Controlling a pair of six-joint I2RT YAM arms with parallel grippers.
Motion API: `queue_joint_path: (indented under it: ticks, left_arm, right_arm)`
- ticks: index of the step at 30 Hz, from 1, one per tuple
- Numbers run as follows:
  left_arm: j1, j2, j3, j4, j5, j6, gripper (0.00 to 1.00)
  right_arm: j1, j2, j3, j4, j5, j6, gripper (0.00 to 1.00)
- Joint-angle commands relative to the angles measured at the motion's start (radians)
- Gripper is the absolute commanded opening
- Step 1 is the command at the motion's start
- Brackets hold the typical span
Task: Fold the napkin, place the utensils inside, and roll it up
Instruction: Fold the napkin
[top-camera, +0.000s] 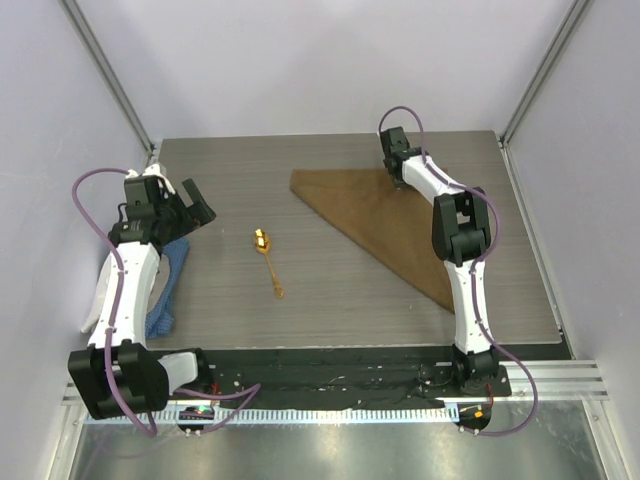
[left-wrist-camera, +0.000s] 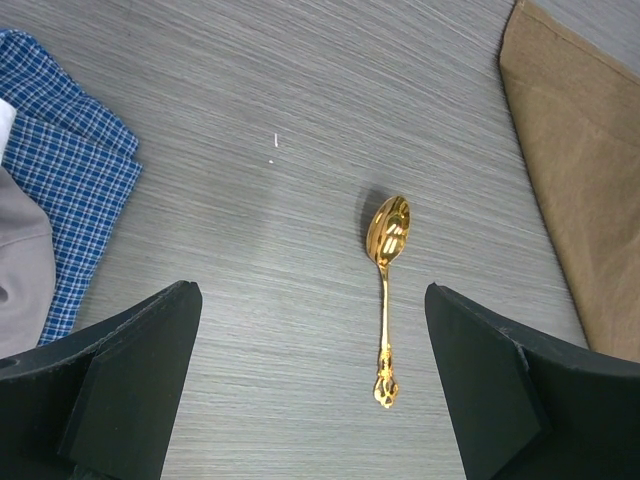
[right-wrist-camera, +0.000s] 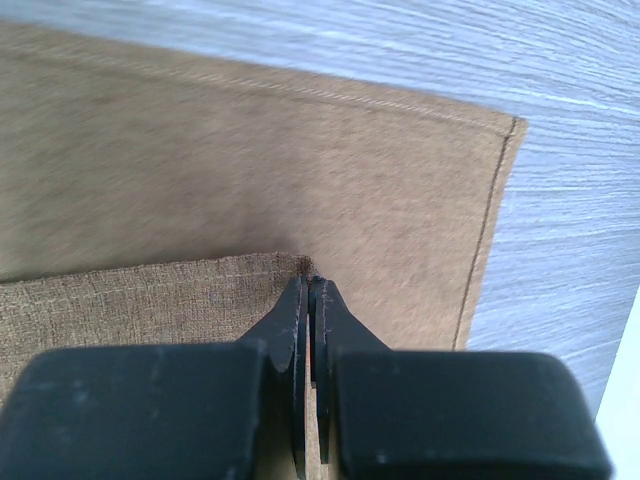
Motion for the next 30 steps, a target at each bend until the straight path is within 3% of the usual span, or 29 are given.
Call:
queue_joint_path:
  ticks: [1, 30]
  left_arm:
    - [0.003, 0.005, 0.006, 0.026, -0.020, 0.010, 1.00]
    - [0.005, 0.028, 0.012, 0.018, -0.030, 0.021, 1.00]
  right_arm:
    - [-0.033, 0.007, 0.090, 0.010, 0.025, -0.027, 0.01]
    - [-0.138, 0.117, 0.281, 0.007, 0.055, -0.050, 0.01]
